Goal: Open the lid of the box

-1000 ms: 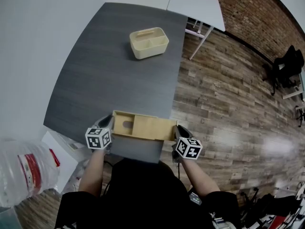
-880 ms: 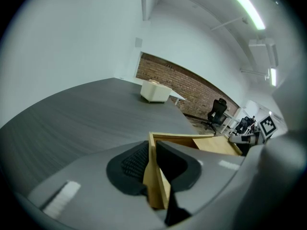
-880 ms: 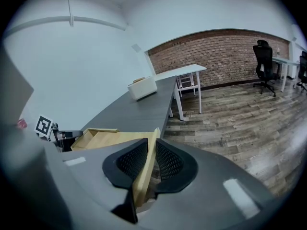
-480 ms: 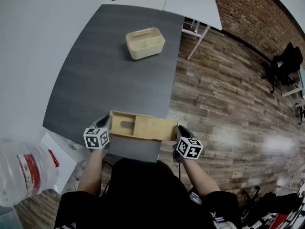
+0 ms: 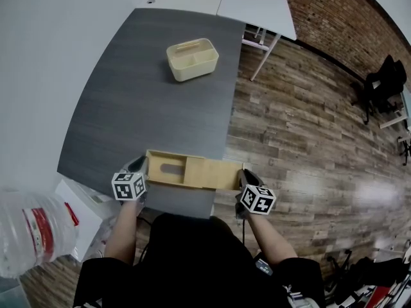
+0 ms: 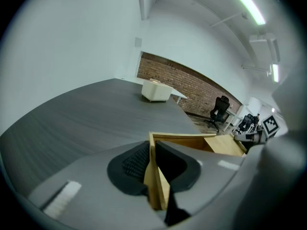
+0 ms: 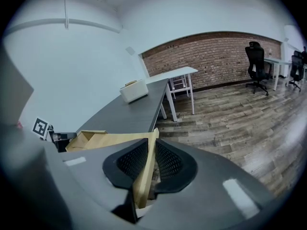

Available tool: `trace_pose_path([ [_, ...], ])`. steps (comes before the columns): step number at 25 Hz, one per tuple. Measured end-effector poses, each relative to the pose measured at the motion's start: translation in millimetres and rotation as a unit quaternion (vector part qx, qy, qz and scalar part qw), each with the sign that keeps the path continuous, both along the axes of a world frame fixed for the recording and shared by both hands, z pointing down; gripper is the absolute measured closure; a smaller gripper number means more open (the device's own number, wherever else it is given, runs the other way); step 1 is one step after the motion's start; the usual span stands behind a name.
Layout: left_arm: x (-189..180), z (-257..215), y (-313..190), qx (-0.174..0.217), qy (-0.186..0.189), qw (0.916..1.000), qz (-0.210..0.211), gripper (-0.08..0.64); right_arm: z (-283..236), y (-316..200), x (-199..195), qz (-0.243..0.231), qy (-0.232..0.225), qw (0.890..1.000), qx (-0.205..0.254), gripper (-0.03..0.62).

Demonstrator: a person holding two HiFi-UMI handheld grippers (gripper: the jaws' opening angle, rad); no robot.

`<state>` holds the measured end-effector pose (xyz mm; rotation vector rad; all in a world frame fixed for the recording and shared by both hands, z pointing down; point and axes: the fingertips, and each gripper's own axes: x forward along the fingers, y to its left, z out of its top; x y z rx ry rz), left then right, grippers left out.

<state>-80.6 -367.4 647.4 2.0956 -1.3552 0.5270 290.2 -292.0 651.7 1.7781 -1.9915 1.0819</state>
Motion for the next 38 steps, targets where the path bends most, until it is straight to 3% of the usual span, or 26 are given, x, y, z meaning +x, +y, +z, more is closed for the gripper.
trace_pose_path([
  [38, -2.1, 2.1, -1.4, -0.006, -0.008, 0.9998, -0.017, 0.529, 3.6, 10.2, 50.7, 0.048, 0.016, 0.999, 0.001, 0.551],
])
